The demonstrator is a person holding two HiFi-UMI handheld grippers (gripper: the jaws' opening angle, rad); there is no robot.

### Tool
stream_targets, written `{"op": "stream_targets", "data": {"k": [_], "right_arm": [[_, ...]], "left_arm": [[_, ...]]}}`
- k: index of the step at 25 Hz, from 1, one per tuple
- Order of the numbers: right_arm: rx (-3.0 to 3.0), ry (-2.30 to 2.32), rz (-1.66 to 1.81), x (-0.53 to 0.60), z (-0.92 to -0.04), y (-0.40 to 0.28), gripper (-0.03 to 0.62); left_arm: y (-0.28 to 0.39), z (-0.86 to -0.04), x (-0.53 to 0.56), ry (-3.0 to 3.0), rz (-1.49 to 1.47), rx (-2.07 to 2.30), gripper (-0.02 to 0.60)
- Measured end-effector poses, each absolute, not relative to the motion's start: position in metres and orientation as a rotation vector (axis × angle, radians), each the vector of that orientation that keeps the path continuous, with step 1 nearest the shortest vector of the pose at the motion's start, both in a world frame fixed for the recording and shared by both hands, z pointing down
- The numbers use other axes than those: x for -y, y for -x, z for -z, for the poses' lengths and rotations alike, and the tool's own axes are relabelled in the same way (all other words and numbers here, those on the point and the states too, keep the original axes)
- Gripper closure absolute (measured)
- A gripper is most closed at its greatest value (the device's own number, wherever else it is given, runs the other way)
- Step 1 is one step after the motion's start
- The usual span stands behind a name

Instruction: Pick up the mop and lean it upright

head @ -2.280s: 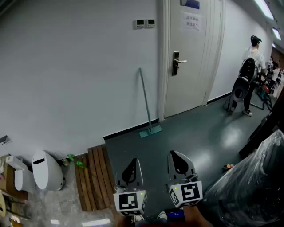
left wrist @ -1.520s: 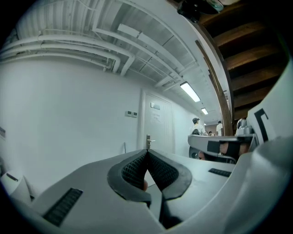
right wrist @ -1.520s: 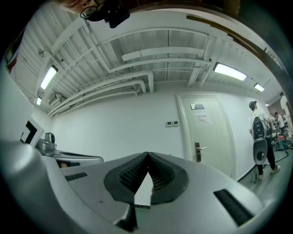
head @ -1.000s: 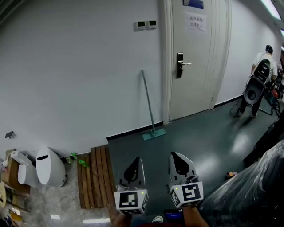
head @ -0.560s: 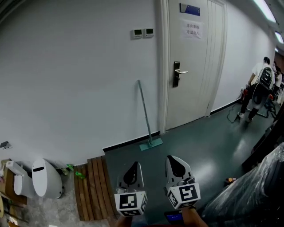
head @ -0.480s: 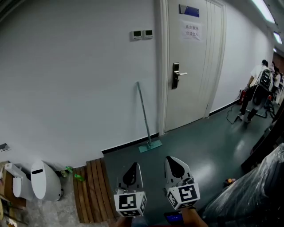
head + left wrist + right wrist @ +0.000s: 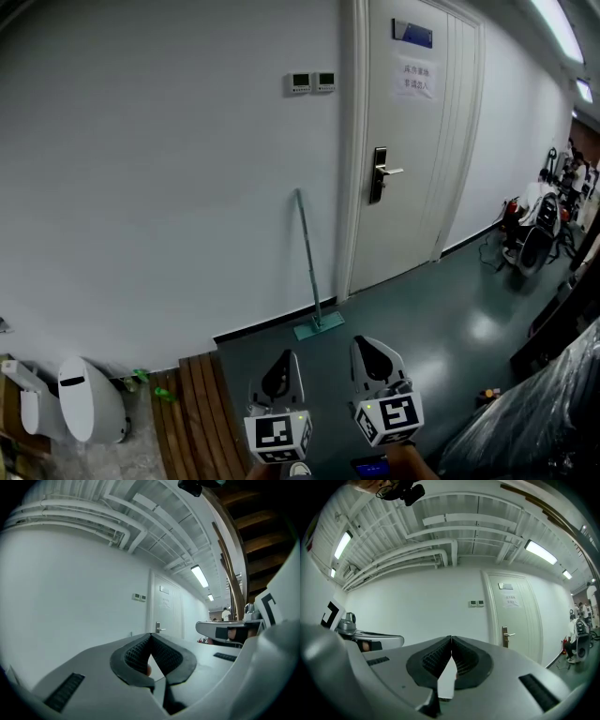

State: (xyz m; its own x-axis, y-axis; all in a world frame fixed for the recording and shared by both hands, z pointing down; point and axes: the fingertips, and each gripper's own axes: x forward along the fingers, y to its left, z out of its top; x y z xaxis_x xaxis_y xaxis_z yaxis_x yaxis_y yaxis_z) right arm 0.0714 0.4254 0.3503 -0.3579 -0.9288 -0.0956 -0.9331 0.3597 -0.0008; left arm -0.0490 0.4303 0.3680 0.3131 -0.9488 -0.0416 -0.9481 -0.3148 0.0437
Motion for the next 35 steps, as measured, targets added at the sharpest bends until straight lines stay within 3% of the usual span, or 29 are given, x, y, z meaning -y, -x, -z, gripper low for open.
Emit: {"op": "stream_targets", "data": {"k": [16, 35], "right_arm": [[-2.522, 1.781, -0.078, -0.337, -0.361, 0.004, 0.577], [-2.555, 1.744, -0.058, -0.202, -0.370, -0.037, 0.577]], "left_arm": [[0.113, -0.393, -0.336, -2.545, 0.059, 1.745, 0.568], [0.067, -0.392, -0.207, -2.539, 0.058, 1.774, 0.568]]}}
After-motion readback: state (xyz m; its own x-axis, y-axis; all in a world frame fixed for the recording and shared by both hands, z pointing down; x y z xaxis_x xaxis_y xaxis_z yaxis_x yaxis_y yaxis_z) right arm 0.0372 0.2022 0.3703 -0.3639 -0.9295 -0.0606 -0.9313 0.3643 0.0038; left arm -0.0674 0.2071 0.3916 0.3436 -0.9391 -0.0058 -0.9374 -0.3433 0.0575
